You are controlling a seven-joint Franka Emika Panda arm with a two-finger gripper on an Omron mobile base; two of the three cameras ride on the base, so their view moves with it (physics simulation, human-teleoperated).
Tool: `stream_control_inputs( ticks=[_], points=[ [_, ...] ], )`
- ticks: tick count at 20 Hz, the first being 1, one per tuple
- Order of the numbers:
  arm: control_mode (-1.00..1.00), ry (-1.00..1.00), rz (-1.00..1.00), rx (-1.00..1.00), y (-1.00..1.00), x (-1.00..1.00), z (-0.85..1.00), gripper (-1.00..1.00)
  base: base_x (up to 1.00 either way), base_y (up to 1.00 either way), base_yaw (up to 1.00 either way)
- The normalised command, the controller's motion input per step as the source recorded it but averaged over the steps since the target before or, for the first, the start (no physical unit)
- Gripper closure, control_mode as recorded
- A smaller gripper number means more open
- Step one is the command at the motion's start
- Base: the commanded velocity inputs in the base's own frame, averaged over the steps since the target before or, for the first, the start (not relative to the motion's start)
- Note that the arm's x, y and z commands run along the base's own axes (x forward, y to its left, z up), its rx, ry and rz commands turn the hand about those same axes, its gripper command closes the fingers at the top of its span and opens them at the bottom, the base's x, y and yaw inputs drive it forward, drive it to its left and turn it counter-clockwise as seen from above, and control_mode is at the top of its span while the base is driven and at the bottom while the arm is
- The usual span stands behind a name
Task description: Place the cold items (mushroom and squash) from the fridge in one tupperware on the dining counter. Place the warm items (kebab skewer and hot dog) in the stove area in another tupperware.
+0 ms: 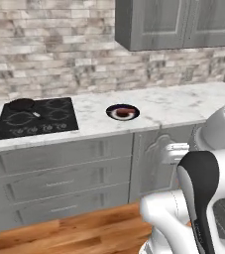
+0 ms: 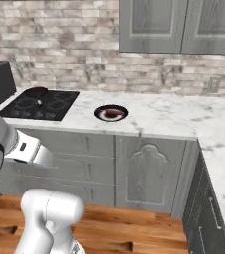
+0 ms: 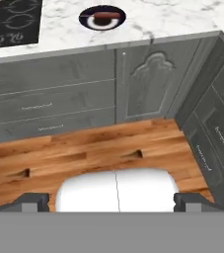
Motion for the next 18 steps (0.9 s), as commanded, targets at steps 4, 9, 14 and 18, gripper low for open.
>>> stream_control_inputs(
  ticks=[4, 9, 14, 18],
  points=[
    [1.0, 0.0, 0.0, 0.0, 0.0, 0.0, 0.0, -1.0, 1.0, 0.0, 0.0],
    [1.0, 0.0, 0.0, 0.0, 0.0, 0.0, 0.0, -1.0, 1.0, 0.0, 0.0],
    [1.0, 0.0, 0.0, 0.0, 0.0, 0.0, 0.0, -1.0, 1.0, 0.0, -0.01],
    [-1.0, 0.06, -0.09, 0.0, 0.0, 0.38, 0.0, -1.0, 0.46, 0.0, -0.04]
  ],
)
